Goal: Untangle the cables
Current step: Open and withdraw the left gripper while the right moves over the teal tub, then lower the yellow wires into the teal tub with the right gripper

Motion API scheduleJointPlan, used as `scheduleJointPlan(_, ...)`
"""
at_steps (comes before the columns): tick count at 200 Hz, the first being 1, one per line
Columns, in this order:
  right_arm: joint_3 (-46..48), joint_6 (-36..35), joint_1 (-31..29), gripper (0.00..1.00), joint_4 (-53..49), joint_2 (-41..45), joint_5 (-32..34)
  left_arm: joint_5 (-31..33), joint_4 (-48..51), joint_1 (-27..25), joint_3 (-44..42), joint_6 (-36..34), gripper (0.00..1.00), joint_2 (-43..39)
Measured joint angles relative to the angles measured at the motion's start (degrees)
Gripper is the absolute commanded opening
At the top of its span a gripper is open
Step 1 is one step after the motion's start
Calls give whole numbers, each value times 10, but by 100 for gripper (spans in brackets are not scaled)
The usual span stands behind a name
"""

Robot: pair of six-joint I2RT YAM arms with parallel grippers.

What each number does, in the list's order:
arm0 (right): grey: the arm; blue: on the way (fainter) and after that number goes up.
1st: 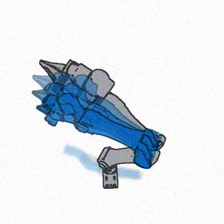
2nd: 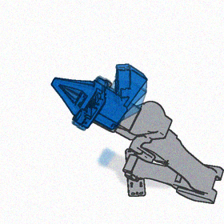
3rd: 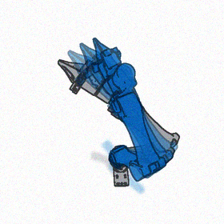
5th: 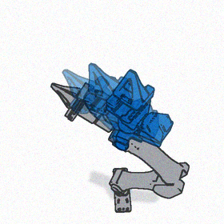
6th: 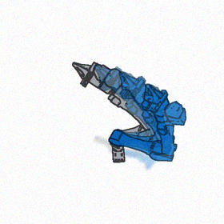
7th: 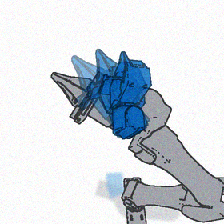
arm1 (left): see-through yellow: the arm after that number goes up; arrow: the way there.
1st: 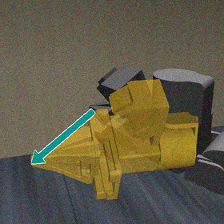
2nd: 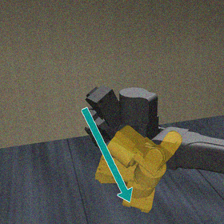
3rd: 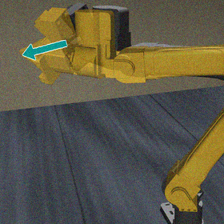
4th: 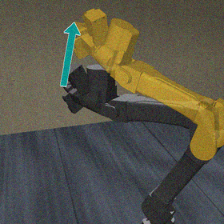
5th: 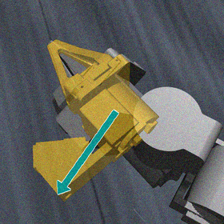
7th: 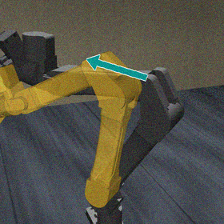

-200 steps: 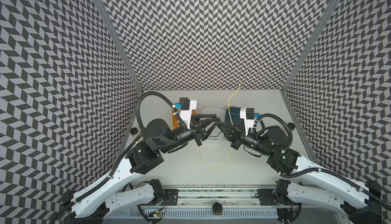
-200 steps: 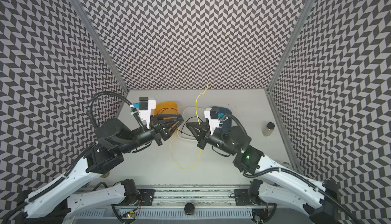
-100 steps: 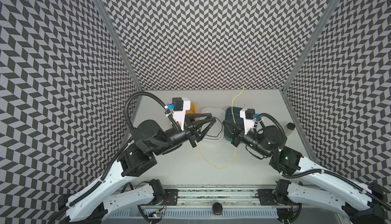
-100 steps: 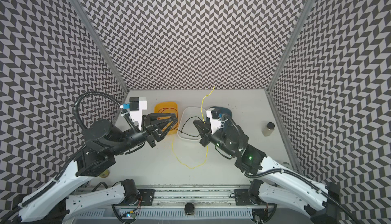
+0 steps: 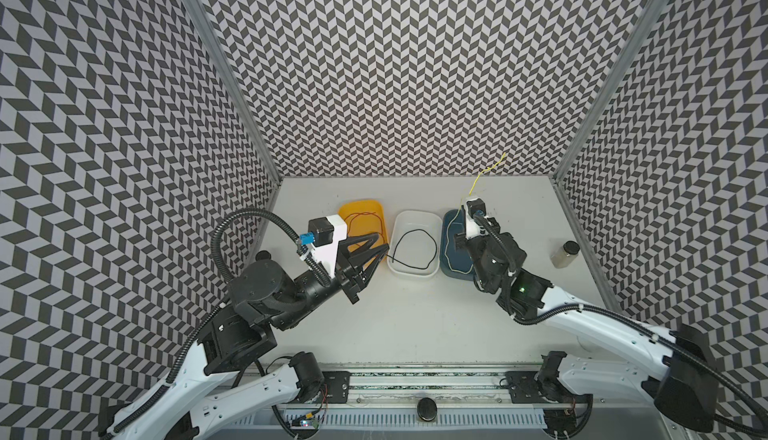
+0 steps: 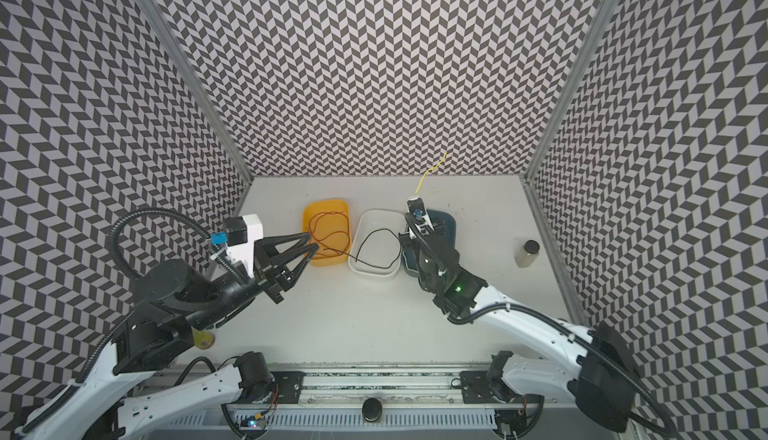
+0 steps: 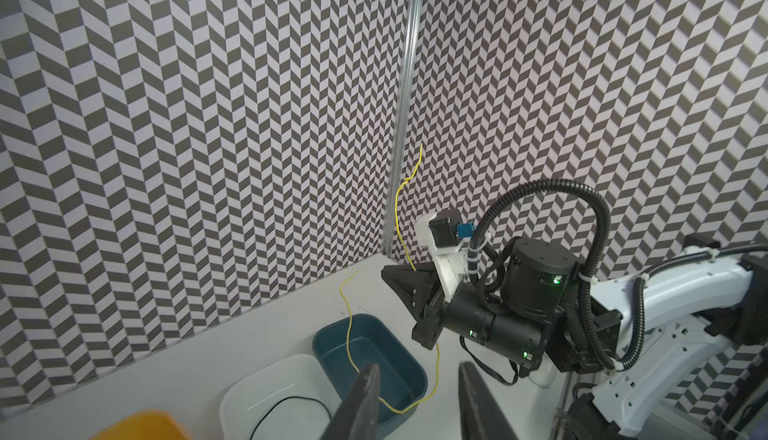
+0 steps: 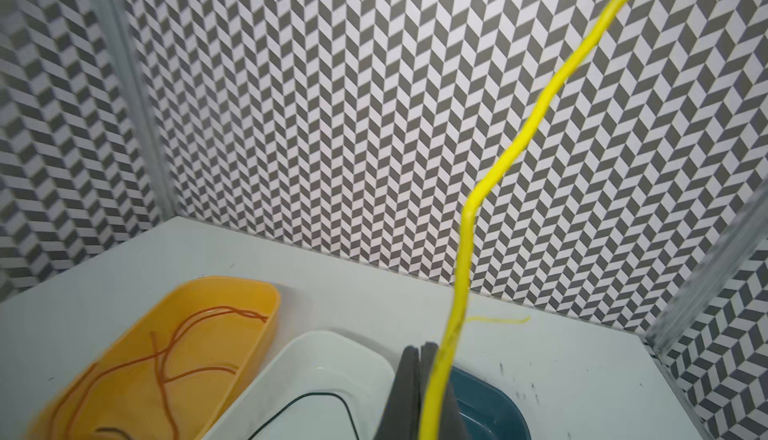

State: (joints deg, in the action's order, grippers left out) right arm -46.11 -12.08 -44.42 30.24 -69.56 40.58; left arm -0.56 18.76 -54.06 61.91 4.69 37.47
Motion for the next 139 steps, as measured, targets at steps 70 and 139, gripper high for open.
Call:
scheduleJointPlan(70,-16,16,64,0,31,-103,22,32,4,10,-78,-34,35,-11)
scheduleJointPlan(139,-18,72,64,0,-41,-205,25,44,-2,19,-103,-33,36,-37)
